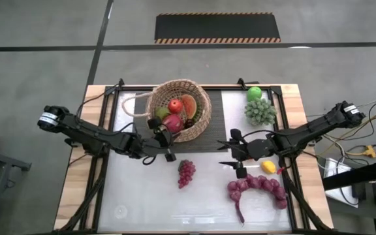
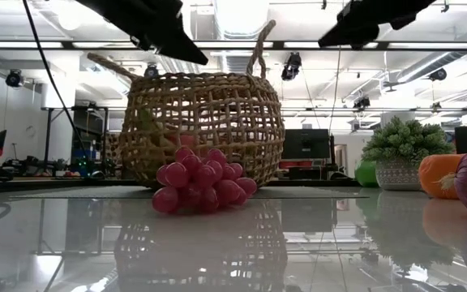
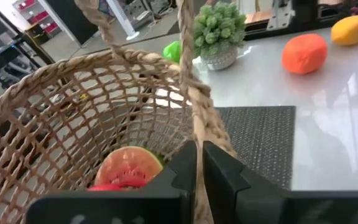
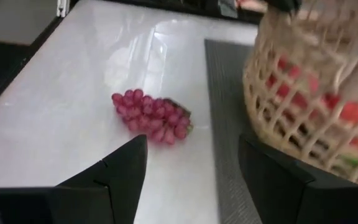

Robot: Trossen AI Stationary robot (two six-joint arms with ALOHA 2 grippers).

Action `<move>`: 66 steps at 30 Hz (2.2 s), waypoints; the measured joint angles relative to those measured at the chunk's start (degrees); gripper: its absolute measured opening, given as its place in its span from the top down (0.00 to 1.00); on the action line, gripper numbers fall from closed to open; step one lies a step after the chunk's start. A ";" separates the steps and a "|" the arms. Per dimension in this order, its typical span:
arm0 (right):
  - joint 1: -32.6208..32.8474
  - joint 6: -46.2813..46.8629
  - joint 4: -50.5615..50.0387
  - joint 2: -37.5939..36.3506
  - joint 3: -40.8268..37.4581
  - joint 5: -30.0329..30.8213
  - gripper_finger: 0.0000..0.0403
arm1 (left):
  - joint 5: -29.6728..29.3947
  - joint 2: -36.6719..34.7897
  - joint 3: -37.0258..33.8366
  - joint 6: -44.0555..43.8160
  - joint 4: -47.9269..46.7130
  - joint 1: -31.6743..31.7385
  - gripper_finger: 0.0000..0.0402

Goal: Build produce basket
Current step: Put the purple garlic into the basket

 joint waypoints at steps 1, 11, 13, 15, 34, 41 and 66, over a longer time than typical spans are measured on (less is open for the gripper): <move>0.02 2.31 -0.96 0.12 0.00 -0.06 0.40 | 0.06 0.00 0.19 0.02 0.11 -0.34 0.98; 1.26 17.18 -16.82 0.48 -0.05 -15.92 0.36 | 0.29 -0.02 2.73 3.49 0.17 -3.92 0.98; 1.65 21.09 -19.87 0.48 0.34 -18.90 0.38 | 0.36 -0.04 2.91 4.43 0.26 -4.08 0.98; 2.46 25.25 -23.29 0.56 1.17 -20.21 0.39 | 0.38 -0.04 2.94 4.67 0.66 -4.06 0.98; 10.05 32.22 -33.47 9.71 2.73 -25.57 0.34 | 0.32 -0.09 2.56 9.10 5.94 -4.04 0.97; 9.99 26.58 -31.86 15.69 3.28 -24.63 0.38 | 0.29 -0.09 2.48 9.11 6.08 -4.04 0.97; 9.51 20.44 -30.77 19.50 8.62 -19.72 0.94 | 0.29 -0.09 1.56 8.72 6.05 -4.06 0.97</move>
